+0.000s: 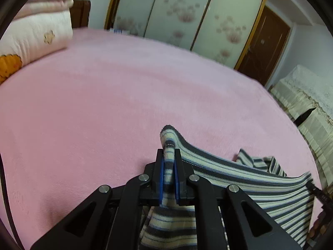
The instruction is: Fold small clothes
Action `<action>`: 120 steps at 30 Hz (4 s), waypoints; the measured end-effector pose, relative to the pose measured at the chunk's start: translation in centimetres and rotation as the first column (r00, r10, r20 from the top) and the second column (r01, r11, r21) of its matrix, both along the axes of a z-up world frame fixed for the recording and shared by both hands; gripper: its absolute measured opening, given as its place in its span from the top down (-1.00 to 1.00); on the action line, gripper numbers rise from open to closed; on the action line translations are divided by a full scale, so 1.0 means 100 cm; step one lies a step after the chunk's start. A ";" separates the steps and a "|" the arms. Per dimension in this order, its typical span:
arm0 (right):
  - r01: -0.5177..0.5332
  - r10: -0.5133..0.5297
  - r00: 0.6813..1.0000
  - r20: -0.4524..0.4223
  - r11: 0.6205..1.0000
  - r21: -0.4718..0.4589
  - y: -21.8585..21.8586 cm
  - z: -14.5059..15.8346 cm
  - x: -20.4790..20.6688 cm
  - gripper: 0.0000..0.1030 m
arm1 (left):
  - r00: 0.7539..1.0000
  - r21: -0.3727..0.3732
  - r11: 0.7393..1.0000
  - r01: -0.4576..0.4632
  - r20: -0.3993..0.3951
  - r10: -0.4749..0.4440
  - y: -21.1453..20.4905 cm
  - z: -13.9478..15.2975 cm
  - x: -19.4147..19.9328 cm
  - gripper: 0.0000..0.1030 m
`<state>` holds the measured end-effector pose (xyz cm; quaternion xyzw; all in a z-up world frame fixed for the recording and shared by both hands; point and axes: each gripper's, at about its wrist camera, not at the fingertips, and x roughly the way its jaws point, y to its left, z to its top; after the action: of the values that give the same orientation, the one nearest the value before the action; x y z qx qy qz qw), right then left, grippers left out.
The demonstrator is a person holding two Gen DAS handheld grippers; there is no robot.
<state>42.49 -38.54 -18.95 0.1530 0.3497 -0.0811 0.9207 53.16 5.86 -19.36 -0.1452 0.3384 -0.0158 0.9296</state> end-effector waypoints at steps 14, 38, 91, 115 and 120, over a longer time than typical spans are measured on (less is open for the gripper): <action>0.140 -0.138 0.980 -0.144 0.990 0.004 -0.019 -0.001 0.008 0.46 | 0.955 -0.063 0.981 -0.183 -0.250 0.162 0.028 -0.039 0.018 0.50; -0.146 0.123 0.966 -0.227 0.986 -0.086 0.113 -0.008 -0.153 0.45 | 0.949 0.062 0.996 0.067 -0.311 -0.045 -0.044 -0.031 -0.181 -0.29; -0.265 0.264 0.964 -0.020 0.959 -0.101 0.222 0.083 -0.185 0.46 | 0.959 -0.224 0.964 0.143 -0.209 -0.191 -0.039 0.043 -0.285 -0.59; -0.265 0.257 0.948 -0.188 0.964 -0.017 0.221 -0.023 -0.022 0.64 | 0.949 -0.418 0.906 -0.071 -0.309 -0.068 -0.014 -0.034 -0.243 -0.58; -0.259 0.258 0.953 -0.161 0.966 0.013 0.218 -0.014 -0.031 0.64 | 0.940 -0.486 0.868 -0.100 -0.331 -0.077 -0.010 -0.049 -0.267 -0.58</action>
<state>39.35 -16.72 -20.31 0.0951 0.4399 0.0266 0.8926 26.50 4.85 -24.25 -0.3814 0.4773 -0.0713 0.7884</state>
